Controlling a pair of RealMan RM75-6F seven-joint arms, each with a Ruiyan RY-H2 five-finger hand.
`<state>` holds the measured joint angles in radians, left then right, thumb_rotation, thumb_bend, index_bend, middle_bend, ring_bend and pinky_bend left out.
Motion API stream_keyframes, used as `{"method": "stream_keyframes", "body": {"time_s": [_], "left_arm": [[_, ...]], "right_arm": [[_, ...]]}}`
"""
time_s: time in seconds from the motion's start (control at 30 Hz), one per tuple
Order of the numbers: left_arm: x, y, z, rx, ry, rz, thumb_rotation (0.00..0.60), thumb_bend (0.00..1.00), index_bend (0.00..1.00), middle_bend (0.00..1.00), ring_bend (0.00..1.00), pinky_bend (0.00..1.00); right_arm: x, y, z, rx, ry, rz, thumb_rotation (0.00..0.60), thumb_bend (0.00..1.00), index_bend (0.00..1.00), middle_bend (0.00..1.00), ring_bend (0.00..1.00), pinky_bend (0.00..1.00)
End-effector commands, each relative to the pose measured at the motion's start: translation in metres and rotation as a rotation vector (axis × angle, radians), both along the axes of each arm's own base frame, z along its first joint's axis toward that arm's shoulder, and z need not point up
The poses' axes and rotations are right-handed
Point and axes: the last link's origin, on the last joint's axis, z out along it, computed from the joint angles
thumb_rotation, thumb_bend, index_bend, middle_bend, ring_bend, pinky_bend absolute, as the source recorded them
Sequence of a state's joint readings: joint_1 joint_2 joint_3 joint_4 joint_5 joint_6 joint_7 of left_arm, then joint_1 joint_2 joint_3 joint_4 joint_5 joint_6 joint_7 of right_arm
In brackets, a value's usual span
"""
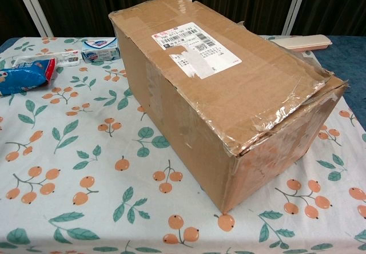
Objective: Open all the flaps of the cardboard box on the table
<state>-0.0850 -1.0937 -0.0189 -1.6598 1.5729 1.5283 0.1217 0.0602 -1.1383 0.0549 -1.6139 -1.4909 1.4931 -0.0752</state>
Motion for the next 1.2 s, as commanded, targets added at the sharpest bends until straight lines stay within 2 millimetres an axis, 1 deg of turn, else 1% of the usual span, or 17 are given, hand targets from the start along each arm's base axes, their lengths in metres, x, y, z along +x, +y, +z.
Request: {"method": "stream_keyframes", "body": {"time_s": [0.03, 0.23, 0.37, 0.47, 0.53, 0.67, 0.7, 0.77, 0.8, 0.87, 0.93, 1.03, 1.13, 1.2], "left_arm": [[0.000, 0.001, -0.001, 0.000, -0.003, 0.000, 0.500, 0.05, 0.14, 0.15, 0.13, 0.22], [0.004, 0.002, -0.002, -0.007, -0.005, -0.010, 0.502, 0.05, 0.14, 0.15, 0.13, 0.22], [0.012, 0.005, 0.001, -0.010, -0.019, -0.032, 0.598, 0.06, 0.14, 0.15, 0.13, 0.22], [0.023, 0.012, 0.008, -0.005, -0.038, -0.069, 0.600, 0.06, 0.14, 0.15, 0.13, 0.22], [0.035, 0.021, 0.014, -0.002, -0.066, -0.104, 0.600, 0.06, 0.14, 0.16, 0.13, 0.22], [0.070, 0.048, 0.024, -0.020, -0.076, -0.220, 0.600, 0.08, 0.15, 0.16, 0.13, 0.22], [0.085, 0.059, 0.026, -0.032, -0.072, -0.275, 0.600, 0.09, 0.16, 0.17, 0.13, 0.22], [0.109, 0.076, 0.026, -0.064, -0.076, -0.359, 0.600, 0.10, 0.17, 0.18, 0.14, 0.23], [0.126, 0.089, 0.024, -0.092, -0.090, -0.405, 0.600, 0.11, 0.17, 0.18, 0.14, 0.23], [0.149, 0.109, 0.020, -0.137, -0.106, -0.451, 0.600, 0.10, 0.18, 0.19, 0.14, 0.23], [0.174, 0.133, 0.012, -0.186, -0.110, -0.480, 0.600, 0.10, 0.18, 0.19, 0.14, 0.23], [0.209, 0.163, -0.005, -0.268, -0.158, -0.490, 0.600, 0.08, 0.18, 0.19, 0.14, 0.23], [0.237, 0.187, -0.024, -0.345, -0.205, -0.475, 0.600, 0.05, 0.18, 0.20, 0.14, 0.23], [0.252, 0.198, -0.036, -0.377, -0.228, -0.470, 0.600, 0.02, 0.19, 0.22, 0.14, 0.23]], "right_arm": [[0.000, -0.001, 0.001, -0.004, -0.001, 0.002, 0.600, 0.33, 0.00, 0.00, 0.00, 0.00], [-0.003, -0.001, 0.000, 0.006, -0.003, 0.000, 0.600, 0.33, 0.00, 0.00, 0.00, 0.00], [-0.005, 0.001, -0.001, 0.010, -0.012, 0.000, 0.600, 0.33, 0.00, 0.00, 0.00, 0.00], [-0.007, 0.003, 0.001, 0.006, -0.013, -0.001, 0.600, 0.33, 0.00, 0.00, 0.00, 0.00], [-0.008, 0.003, 0.002, 0.003, -0.011, -0.002, 0.600, 0.33, 0.00, 0.00, 0.00, 0.00], [-0.006, 0.000, 0.003, -0.003, -0.010, 0.003, 0.600, 0.33, 0.00, 0.00, 0.00, 0.00], [-0.005, 0.000, 0.003, -0.005, -0.009, 0.009, 0.600, 0.33, 0.00, 0.00, 0.00, 0.00], [-0.003, -0.001, 0.003, -0.006, -0.006, 0.018, 0.600, 0.33, 0.00, 0.00, 0.00, 0.00], [-0.002, -0.002, 0.003, -0.008, -0.004, 0.023, 0.600, 0.33, 0.00, 0.00, 0.00, 0.00], [-0.001, -0.002, 0.003, -0.013, -0.006, 0.028, 0.600, 0.33, 0.00, 0.00, 0.00, 0.00], [-0.001, -0.002, 0.001, -0.009, -0.011, 0.027, 0.600, 0.33, 0.00, 0.00, 0.00, 0.00], [-0.001, -0.001, -0.002, 0.003, -0.006, 0.022, 0.600, 0.33, 0.00, 0.00, 0.00, 0.00], [-0.001, 0.000, -0.003, 0.001, -0.011, 0.018, 0.600, 0.33, 0.00, 0.00, 0.00, 0.00], [-0.002, 0.001, -0.003, -0.001, -0.011, 0.014, 0.600, 0.33, 0.00, 0.00, 0.00, 0.00]]}}
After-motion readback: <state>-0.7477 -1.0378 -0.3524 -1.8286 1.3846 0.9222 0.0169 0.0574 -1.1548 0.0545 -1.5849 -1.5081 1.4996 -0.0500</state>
